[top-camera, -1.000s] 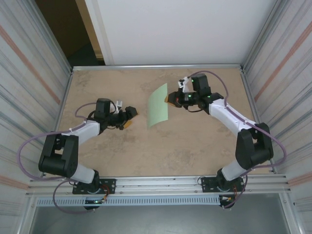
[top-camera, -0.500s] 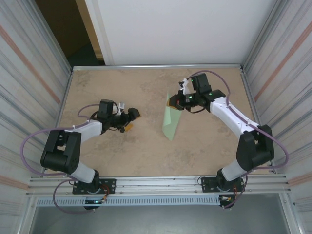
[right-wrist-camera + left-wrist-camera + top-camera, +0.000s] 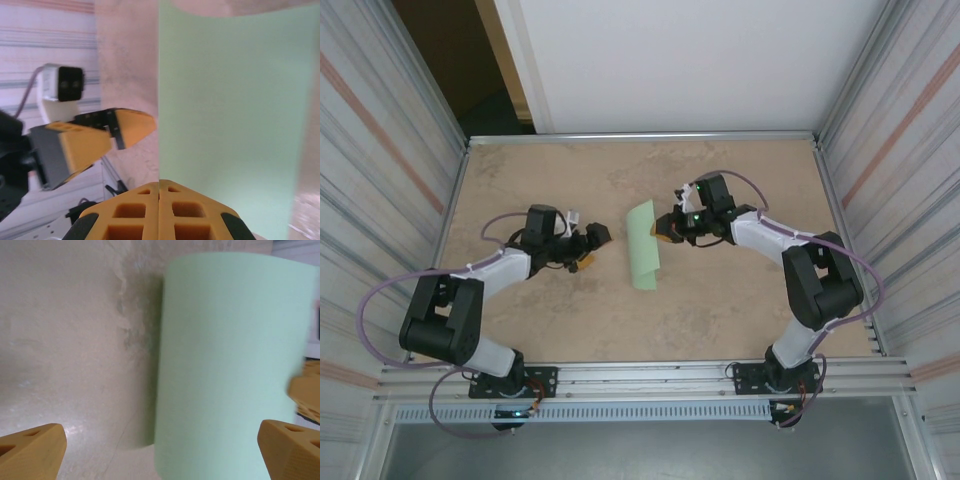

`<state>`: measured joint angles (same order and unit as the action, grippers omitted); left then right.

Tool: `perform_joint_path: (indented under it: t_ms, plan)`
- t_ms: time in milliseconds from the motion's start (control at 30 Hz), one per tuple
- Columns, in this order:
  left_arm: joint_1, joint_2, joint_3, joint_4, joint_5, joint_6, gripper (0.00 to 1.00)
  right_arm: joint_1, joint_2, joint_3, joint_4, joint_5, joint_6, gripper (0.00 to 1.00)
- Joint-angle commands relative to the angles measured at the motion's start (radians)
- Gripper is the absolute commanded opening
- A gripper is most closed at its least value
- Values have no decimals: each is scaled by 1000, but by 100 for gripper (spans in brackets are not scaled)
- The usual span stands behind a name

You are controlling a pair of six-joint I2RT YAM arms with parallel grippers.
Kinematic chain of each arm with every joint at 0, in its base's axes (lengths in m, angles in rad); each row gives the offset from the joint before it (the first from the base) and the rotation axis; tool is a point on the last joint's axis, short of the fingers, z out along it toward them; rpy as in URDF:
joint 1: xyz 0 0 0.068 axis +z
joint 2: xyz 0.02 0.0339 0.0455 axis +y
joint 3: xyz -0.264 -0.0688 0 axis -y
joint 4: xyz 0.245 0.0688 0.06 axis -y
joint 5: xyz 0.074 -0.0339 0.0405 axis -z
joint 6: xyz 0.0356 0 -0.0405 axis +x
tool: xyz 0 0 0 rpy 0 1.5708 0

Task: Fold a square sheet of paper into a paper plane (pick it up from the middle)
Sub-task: First fold in half a square sheet of paper at the center of the table.

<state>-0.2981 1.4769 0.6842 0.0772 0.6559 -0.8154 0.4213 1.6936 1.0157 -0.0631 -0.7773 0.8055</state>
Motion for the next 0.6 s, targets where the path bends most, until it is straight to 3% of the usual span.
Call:
perform_joint_path:
  t_ms: [0,367,567]
  plan:
    - [-48,32,50,-31,-13,30,99,-18,12,-57,35,30,15,0]
    - [-204,159,207,-194,-123,64,89,-9,129,9,-41,44,-79,0]
    - [-235,197,236,-226,-194,31,83,15,200,81,-63,31,-109,0]
